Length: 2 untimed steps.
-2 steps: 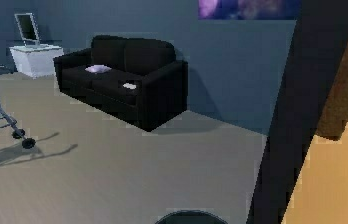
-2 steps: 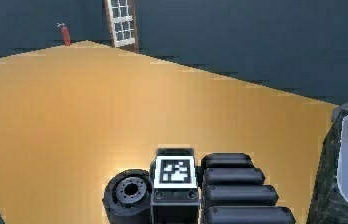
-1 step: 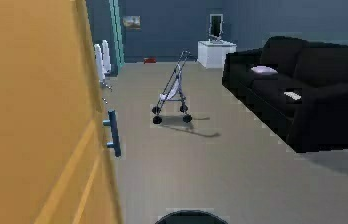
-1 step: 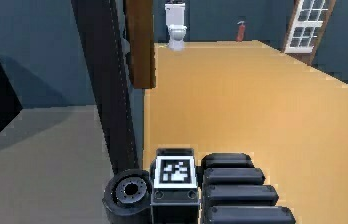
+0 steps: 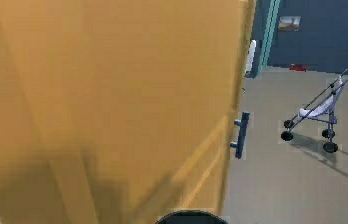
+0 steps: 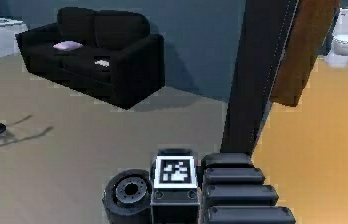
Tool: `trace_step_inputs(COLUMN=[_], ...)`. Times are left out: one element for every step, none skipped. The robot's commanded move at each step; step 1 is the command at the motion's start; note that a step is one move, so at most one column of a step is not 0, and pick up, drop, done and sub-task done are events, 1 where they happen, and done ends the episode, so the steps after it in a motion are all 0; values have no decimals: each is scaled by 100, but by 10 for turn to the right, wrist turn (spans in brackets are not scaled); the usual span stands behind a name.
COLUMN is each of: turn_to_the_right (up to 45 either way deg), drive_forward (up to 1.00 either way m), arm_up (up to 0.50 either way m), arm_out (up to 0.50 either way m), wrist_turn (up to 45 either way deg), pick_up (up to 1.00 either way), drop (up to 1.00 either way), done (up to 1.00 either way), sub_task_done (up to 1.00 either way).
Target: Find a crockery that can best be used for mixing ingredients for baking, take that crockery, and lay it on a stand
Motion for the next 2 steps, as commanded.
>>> trace_step_inputs(turn_to_the_right=[270, -60], drive_forward=[0, 0], arm_up=[0, 0], arm_out=[0, 0], wrist_turn=[0, 0], pick_up=[0, 0], drop=[0, 0], done=[0, 0], sub_task_done=[0, 0])
